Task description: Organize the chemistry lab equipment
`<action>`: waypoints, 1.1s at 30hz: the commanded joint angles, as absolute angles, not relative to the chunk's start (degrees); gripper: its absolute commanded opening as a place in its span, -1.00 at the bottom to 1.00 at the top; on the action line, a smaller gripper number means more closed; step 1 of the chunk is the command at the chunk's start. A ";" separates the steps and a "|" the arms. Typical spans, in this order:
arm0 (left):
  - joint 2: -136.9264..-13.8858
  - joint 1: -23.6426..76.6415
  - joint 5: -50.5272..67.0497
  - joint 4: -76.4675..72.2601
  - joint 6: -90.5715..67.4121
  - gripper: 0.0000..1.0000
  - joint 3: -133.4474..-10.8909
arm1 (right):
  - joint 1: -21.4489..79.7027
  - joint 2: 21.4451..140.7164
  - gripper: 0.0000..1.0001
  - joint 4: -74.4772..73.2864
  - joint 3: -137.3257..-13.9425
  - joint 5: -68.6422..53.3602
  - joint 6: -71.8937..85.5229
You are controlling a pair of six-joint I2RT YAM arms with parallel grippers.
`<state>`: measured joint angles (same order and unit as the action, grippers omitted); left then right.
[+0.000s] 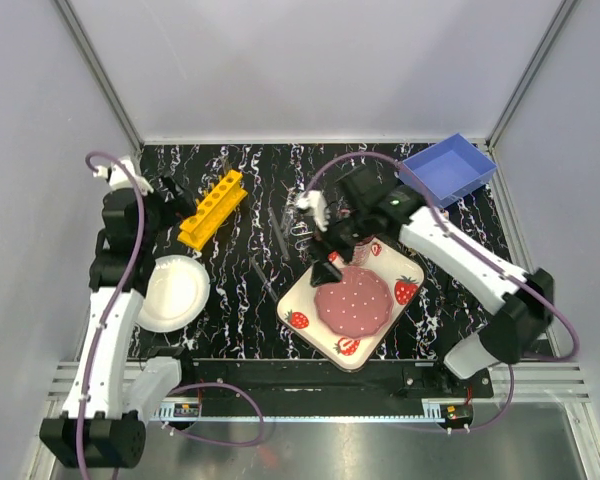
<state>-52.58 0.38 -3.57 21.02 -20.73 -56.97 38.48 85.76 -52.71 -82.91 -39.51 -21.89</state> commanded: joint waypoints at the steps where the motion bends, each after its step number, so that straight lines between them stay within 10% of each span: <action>1: -45.37 0.09 1.04 32.24 -26.89 0.98 -52.83 | 45.34 93.75 0.99 -49.49 -87.71 -27.44 -16.45; 10: -29.01 0.09 0.18 41.30 -32.78 0.98 -45.09 | 53.78 115.71 0.97 -48.25 -103.34 -15.83 -6.42; 33: -20.92 0.09 -6.86 46.23 -39.46 0.98 -43.50 | 59.85 135.35 -0.08 -52.47 -116.10 -0.88 -2.90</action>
